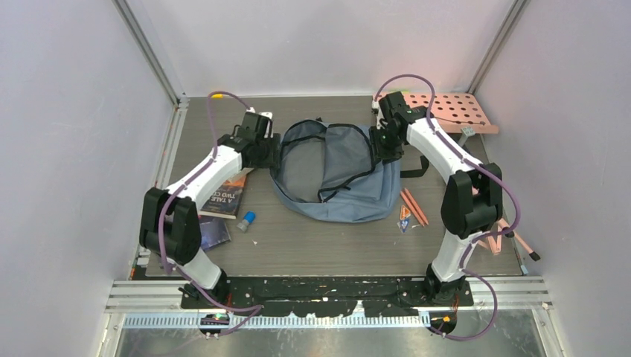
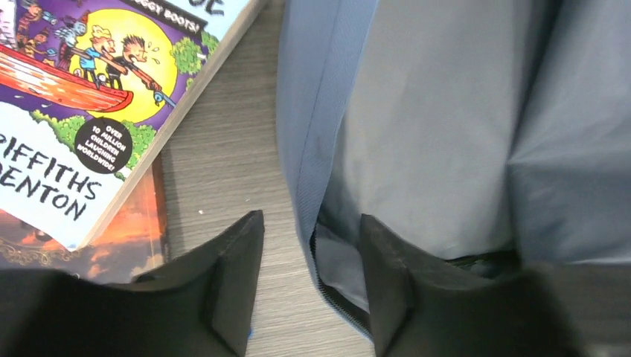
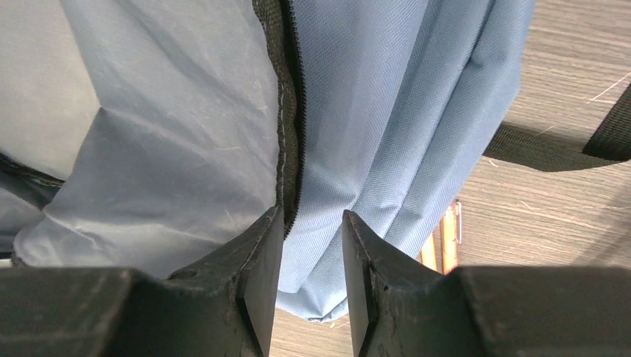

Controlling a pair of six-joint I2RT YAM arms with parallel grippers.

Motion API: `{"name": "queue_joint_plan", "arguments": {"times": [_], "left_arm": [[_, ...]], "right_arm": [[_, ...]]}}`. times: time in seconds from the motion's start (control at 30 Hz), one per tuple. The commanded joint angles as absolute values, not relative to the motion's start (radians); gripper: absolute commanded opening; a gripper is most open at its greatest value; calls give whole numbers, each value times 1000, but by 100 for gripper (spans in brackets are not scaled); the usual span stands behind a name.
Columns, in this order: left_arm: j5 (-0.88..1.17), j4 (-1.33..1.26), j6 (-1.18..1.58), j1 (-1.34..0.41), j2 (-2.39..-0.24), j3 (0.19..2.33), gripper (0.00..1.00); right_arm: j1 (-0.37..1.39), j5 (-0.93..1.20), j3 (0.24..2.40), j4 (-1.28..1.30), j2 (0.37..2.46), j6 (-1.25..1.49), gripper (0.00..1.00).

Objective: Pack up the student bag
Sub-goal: Unzip the student bag at the center of the board, then pick up the book from the center of the board.

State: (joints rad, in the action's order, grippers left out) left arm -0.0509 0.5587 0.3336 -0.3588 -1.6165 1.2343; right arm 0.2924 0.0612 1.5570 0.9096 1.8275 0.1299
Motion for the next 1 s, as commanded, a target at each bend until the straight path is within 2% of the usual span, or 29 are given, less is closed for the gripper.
{"name": "queue_joint_plan", "arguments": {"times": [0.0,0.03,0.1,0.23,0.3,0.6,0.8,0.97], "left_arm": [[-82,521,281,-353,-1539,1328,67],[-94,524,262,-353,-1531,1339,76],[-118,535,218,-353,-1517,1358,87],[-134,558,136,-334,-1490,1382,98],[-91,577,52,-314,-1482,1383,100],[-225,704,-205,-276,-1638,1410,98],[-235,642,-253,-276,-1732,1404,98],[-329,575,-289,-276,-1816,1396,98]], "right_arm": [[288,50,1585,868,1725,133,42],[288,54,1588,863,1720,133,42],[288,63,1604,861,1711,133,43],[288,80,1635,862,1707,135,44],[288,82,1646,861,1706,135,44],[288,106,1660,838,1715,149,45],[288,114,1658,831,1712,160,45],[288,113,1659,831,1708,164,45]]}}
